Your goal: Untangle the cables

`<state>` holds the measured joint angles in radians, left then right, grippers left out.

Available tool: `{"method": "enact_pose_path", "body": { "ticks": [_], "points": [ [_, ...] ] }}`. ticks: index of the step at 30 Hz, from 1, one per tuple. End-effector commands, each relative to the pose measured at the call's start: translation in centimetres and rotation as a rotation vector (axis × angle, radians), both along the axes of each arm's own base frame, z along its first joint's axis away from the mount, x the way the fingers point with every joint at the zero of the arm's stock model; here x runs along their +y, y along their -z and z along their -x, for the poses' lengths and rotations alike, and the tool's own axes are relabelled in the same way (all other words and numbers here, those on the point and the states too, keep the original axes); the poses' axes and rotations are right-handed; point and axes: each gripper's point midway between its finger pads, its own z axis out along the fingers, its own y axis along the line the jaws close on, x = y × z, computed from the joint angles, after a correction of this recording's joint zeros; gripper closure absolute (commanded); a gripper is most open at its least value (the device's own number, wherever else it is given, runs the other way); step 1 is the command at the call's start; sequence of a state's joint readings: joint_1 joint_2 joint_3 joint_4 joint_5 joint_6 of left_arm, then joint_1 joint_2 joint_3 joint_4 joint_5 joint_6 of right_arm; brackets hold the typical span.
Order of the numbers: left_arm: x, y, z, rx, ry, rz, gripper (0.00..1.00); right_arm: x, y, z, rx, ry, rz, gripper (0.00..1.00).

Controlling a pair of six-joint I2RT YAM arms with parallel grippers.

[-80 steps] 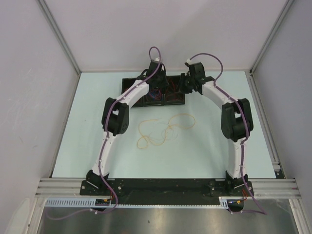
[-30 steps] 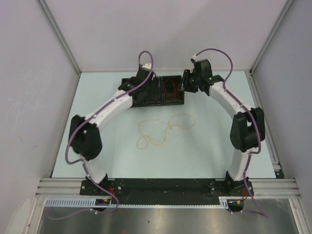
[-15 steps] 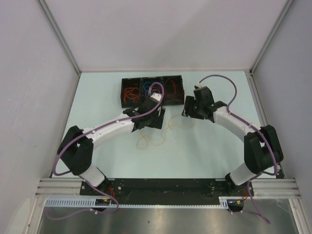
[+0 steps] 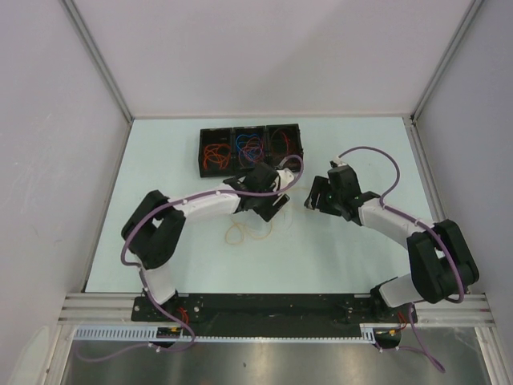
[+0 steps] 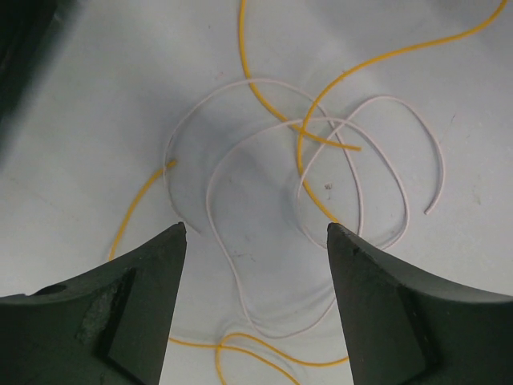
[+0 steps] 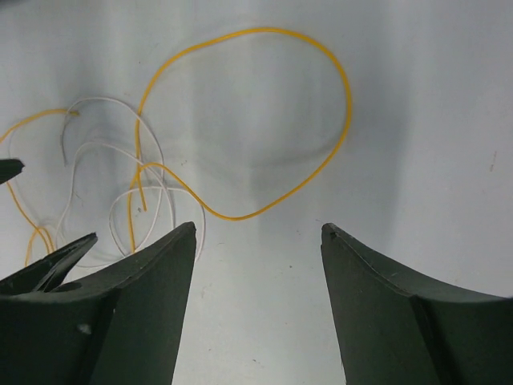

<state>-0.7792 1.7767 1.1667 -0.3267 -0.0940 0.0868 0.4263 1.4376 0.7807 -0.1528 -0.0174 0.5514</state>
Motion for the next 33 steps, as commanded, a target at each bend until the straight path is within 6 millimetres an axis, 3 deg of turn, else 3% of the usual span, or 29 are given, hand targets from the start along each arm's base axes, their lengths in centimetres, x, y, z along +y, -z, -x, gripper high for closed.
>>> {"method": "enact_pose_path", "body": {
  "ticks": [1, 9, 14, 23, 33],
  "points": [
    [-1.8, -2.2, -3.3, -0.053, 0.127, 0.062, 0.25, 0.7, -1.9, -1.6, -0.083, -0.002, -0.088, 0.32],
    [-0.5, 0.6, -6.0, 0.031, 0.111, 0.038, 0.32, 0.9, -1.0, -1.5, -0.044, -0.037, -0.150, 0.34],
    [-0.6, 1.0, -5.4, 0.093, 0.155, 0.074, 0.34, 1.2, -1.0, -1.8, -0.047, -0.050, -0.174, 0.34],
    [-1.1, -0.1, -3.9, 0.104, 0.182, 0.138, 0.32, 1.6, -0.8, -1.8, -0.041, -0.078, -0.195, 0.34],
    [-0.9, 2.2, -5.5, 0.114, 0.152, 0.079, 0.33, 1.8, -0.8, -1.9, -0.042, -0.089, -0.204, 0.35]
  ]
}}
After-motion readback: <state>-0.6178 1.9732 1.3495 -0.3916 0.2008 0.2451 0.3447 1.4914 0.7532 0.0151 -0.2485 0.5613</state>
